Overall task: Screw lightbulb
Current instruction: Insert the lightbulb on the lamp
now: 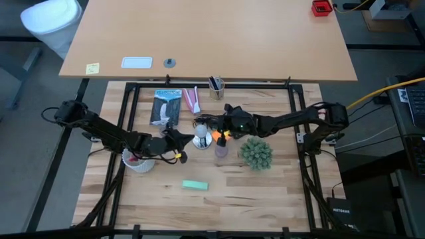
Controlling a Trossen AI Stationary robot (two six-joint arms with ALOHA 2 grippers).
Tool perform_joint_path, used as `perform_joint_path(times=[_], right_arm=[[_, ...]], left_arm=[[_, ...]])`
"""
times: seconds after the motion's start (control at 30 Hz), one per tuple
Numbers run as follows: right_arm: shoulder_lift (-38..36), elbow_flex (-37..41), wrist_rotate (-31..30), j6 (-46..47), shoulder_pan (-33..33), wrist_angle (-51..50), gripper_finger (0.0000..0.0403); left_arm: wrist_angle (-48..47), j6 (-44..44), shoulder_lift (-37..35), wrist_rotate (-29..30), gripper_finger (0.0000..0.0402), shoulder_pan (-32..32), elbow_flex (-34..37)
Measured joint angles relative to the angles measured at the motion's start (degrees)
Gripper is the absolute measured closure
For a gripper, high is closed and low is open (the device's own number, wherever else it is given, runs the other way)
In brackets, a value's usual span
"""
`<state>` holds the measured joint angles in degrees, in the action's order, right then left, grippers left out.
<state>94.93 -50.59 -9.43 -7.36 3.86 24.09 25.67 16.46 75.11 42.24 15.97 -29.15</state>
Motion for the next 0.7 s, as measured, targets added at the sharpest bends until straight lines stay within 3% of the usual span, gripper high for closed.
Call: perform_joint_path(times=[0.37,0.7], right_arm=[[1.86,0.0,0.07,1.3,-0.13,0.73,0.0391],[1.84,0.0,1.6,1.29,-0.07,1.36,0.0391]], left_arm=[[-1.68,2.65,1.36,-0.09,0.0401,-0.17,0.0],[3.84,0.1,5.97,-0.1,0.0401,-0.82,0.02]])
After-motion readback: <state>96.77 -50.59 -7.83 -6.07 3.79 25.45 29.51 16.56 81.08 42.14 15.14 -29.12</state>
